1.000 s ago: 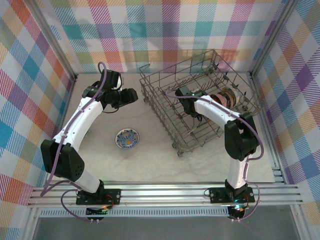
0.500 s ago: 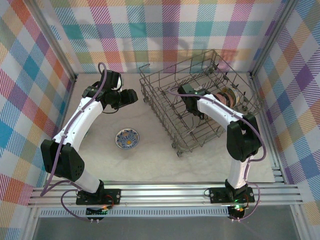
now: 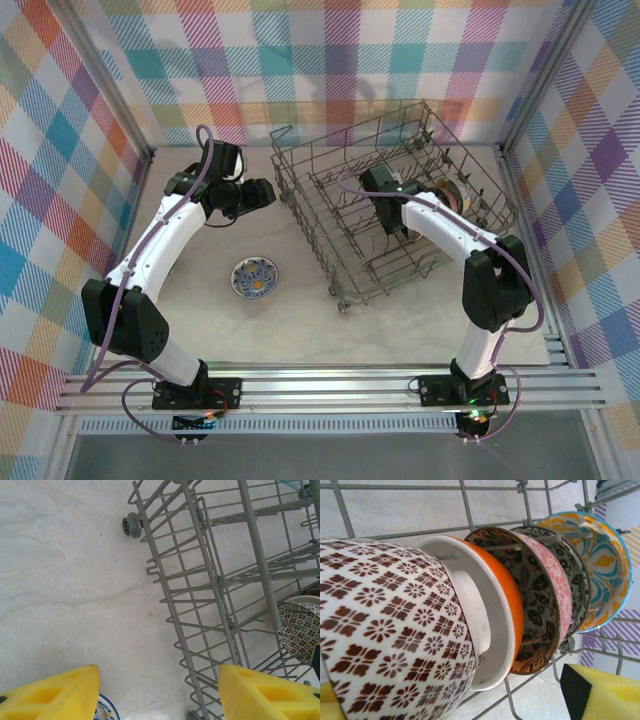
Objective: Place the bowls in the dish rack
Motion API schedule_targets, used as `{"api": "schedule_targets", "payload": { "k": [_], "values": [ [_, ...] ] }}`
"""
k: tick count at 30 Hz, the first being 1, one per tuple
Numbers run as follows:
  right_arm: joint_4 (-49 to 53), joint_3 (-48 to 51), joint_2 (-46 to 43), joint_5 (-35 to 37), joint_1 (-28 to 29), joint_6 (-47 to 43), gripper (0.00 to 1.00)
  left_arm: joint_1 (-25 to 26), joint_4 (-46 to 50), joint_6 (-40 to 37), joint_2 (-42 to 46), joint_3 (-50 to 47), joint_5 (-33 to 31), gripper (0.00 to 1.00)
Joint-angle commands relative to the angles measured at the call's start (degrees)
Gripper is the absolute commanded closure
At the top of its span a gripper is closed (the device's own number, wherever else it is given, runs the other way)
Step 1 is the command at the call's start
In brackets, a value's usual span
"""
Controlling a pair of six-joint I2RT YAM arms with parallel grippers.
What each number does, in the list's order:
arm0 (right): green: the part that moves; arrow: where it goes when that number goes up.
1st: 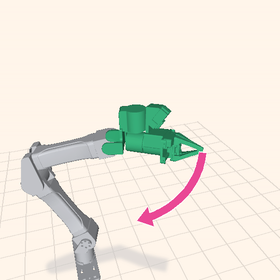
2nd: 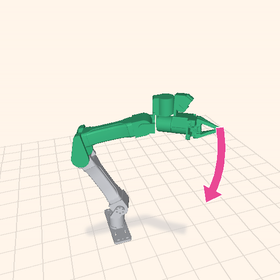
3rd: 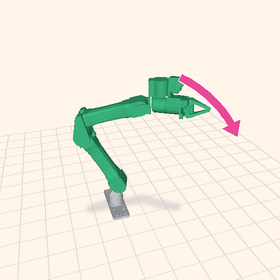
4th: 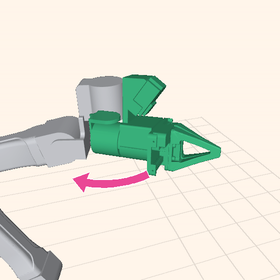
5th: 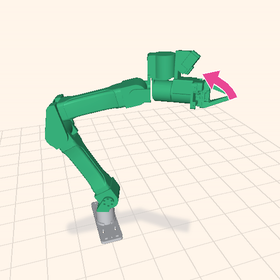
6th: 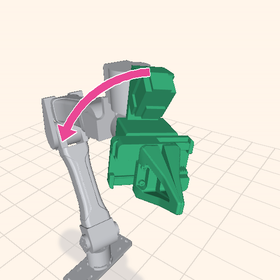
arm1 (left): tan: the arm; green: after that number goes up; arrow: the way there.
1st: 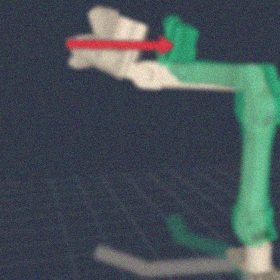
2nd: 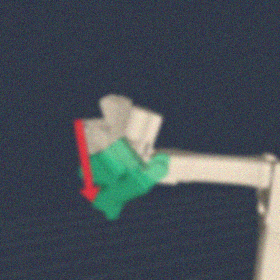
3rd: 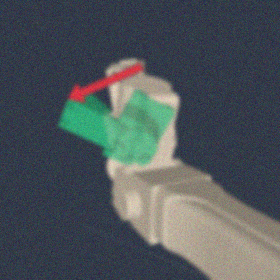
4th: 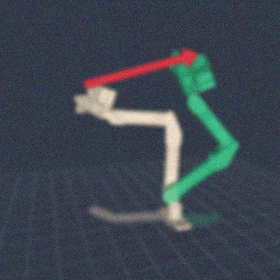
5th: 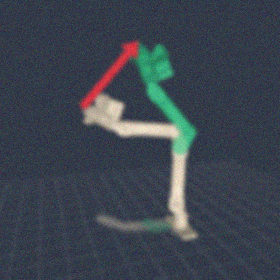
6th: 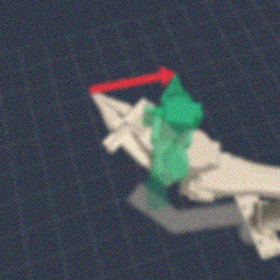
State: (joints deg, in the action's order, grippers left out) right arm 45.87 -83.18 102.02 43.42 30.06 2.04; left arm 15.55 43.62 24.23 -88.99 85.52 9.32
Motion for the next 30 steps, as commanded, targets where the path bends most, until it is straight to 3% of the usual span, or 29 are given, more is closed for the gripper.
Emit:
{"api": "schedule_targets", "payload": {
  "k": [1,10,18,30],
  "values": [
    [-3.62,1.43,-1.61,-7.73,1.93,-0.26,0.15,-0.35,1.74,0.19,-0.09,-0.57,-0.55,0.36],
    [2.52,-6.78,0.84,-7.18,0.79,6.85,0.15,0.27,1.74,0.40,-1.09,-0.26,0.24,0.36],
    [9.45,-13.86,6.11,-7.53,0.52,7.53,0.15,1.24,1.56,0.43,-2.15,-0.26,0.77,0.37],
    [5.43,-16.12,2.87,-13.24,0.51,4.30,0.15,0.01,3.57,0.51,-0.66,0.97,-2.90,0.35]
  ]
}}
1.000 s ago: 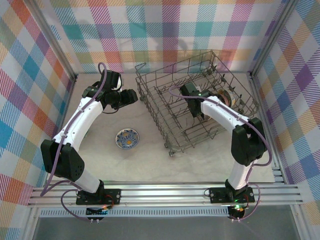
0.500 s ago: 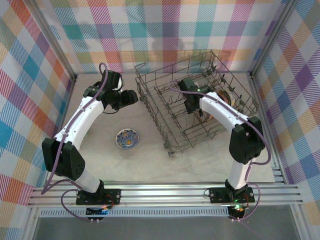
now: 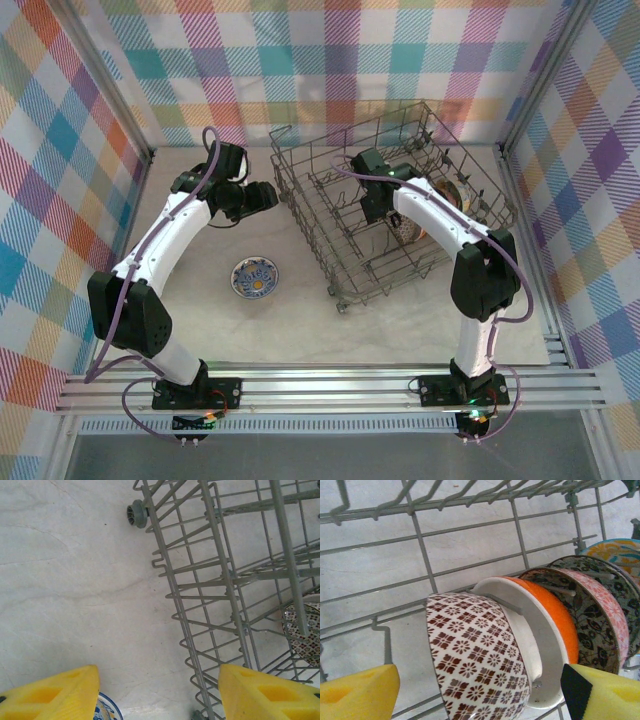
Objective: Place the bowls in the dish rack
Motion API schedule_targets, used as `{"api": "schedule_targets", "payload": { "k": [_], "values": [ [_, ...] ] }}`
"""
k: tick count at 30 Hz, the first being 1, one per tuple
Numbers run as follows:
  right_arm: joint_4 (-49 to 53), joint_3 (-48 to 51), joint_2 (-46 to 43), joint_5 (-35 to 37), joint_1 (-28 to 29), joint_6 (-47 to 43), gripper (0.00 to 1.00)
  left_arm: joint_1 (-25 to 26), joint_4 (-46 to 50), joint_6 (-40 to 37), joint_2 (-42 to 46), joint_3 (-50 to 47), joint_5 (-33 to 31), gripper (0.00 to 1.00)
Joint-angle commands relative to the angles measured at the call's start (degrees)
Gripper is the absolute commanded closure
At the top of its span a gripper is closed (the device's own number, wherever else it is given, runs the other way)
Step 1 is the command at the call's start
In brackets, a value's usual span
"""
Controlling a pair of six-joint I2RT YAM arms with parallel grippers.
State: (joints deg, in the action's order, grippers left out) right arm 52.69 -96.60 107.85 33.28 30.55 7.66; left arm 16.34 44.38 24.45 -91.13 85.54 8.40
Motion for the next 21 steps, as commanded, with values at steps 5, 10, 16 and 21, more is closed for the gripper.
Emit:
{"api": "schedule_targets", "payload": {
  "k": [5,10,16,21],
  "values": [
    [-5.54,-3.29,-6.78,-6.72,-0.04,-5.11,0.16,-4.61,5.56,1.73,5.50,-2.27,-3.56,0.33],
    [-6.99,-4.12,-7.99,-7.02,-0.31,-8.10,0.16,-8.14,10.93,1.87,8.71,-8.75,-4.28,0.33],
    [-8.91,-4.21,-8.19,-7.86,-0.88,-9.77,0.16,-9.13,13.60,4.26,11.93,-20.12,-5.16,0.33],
    [-10.32,-3.58,-7.62,-8.27,-1.01,-10.25,0.16,-9.07,8.73,7.17,12.68,-29.48,-3.19,0.34]
  ]
}}
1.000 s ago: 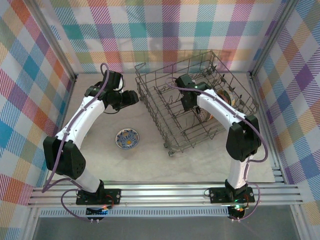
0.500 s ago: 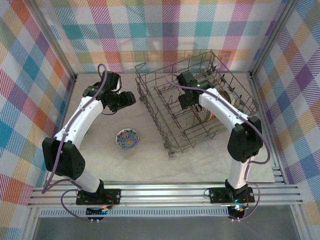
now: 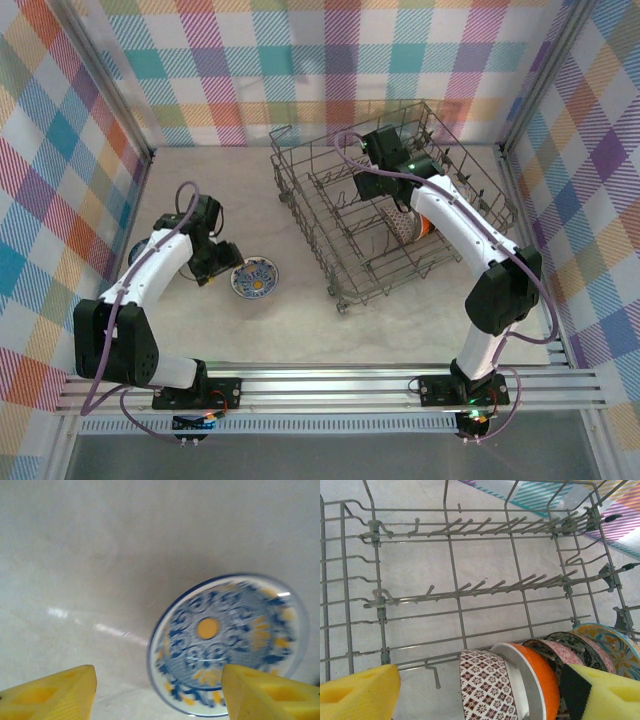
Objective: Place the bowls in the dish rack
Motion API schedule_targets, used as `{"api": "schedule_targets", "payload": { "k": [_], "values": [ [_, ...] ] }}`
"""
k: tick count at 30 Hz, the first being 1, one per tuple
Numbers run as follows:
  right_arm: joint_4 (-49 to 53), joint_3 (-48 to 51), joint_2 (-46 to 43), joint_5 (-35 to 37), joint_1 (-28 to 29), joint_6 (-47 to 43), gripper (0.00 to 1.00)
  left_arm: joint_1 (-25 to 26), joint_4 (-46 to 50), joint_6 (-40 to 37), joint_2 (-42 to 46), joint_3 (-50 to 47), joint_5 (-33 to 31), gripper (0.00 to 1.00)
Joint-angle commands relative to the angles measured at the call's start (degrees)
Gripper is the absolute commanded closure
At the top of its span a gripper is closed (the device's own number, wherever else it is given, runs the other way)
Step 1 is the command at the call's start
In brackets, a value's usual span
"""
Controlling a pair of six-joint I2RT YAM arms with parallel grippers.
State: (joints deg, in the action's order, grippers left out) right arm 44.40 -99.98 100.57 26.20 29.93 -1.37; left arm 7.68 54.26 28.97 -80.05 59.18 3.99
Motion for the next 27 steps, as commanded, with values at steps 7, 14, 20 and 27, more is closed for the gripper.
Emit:
{"api": "schedule_targets", "payload": {
  "k": [7,14,20,27],
  "values": [
    [-2.13,0.20,0.37,-2.59,-0.40,-0.36,0.16,-0.39,-9.36,2.93,-2.70,-7.30,5.70,0.40],
    [-2.08,1.88,-0.10,-2.35,-0.40,0.79,0.16,-0.30,-11.25,1.63,-6.15,-7.37,6.11,0.57],
    [-1.96,1.99,0.12,-2.03,-0.40,1.12,0.16,-0.12,-11.41,0.58,-7.99,-6.19,6.38,0.74],
    [-0.39,-0.38,1.64,-2.21,-0.40,1.49,0.16,-0.11,-10.29,-1.06,-7.86,-4.13,5.53,0.94]
  ]
}}
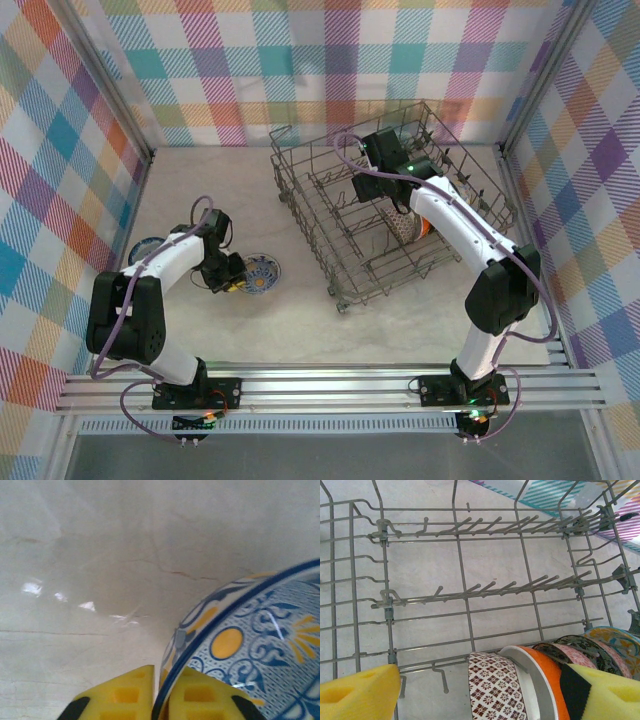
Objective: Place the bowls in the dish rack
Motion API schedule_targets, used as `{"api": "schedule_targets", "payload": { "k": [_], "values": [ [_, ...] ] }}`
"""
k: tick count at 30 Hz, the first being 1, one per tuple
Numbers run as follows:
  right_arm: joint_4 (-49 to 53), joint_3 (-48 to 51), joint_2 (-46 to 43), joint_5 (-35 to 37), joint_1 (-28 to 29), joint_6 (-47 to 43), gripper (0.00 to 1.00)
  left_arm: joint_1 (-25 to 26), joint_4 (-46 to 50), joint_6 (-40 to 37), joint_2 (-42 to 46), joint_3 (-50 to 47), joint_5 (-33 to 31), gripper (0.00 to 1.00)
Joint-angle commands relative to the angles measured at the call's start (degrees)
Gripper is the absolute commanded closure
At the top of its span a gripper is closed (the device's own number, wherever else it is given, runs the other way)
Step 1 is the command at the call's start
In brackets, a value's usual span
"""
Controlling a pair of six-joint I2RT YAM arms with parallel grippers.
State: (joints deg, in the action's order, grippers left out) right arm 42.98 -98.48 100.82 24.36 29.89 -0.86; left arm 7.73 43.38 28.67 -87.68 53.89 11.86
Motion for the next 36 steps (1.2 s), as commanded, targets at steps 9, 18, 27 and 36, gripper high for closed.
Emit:
{"api": "schedule_targets", "payload": {
  "k": [9,18,27,36],
  "values": [
    [3.54,-4.11,2.33,-3.28,-0.36,1.88,0.17,-2.98,5.43,-5.18,3.87,11.76,-5.81,1.00],
    [6.12,-10.44,2.20,-19.39,-1.39,3.36,0.20,-4.12,7.13,-8.01,5.37,33.09,-4.77,1.00],
    [4.87,-17.48,2.14,-35.68,-2.66,4.78,0.26,2.04,1.41,-8.27,4.24,45.47,-4.99,1.00],
    [-2.07,-17.63,-0.29,-54.42,-2.82,6.79,0.37,11.50,-2.97,-10.42,0.20,51.70,-8.99,1.00]
  ]
}}
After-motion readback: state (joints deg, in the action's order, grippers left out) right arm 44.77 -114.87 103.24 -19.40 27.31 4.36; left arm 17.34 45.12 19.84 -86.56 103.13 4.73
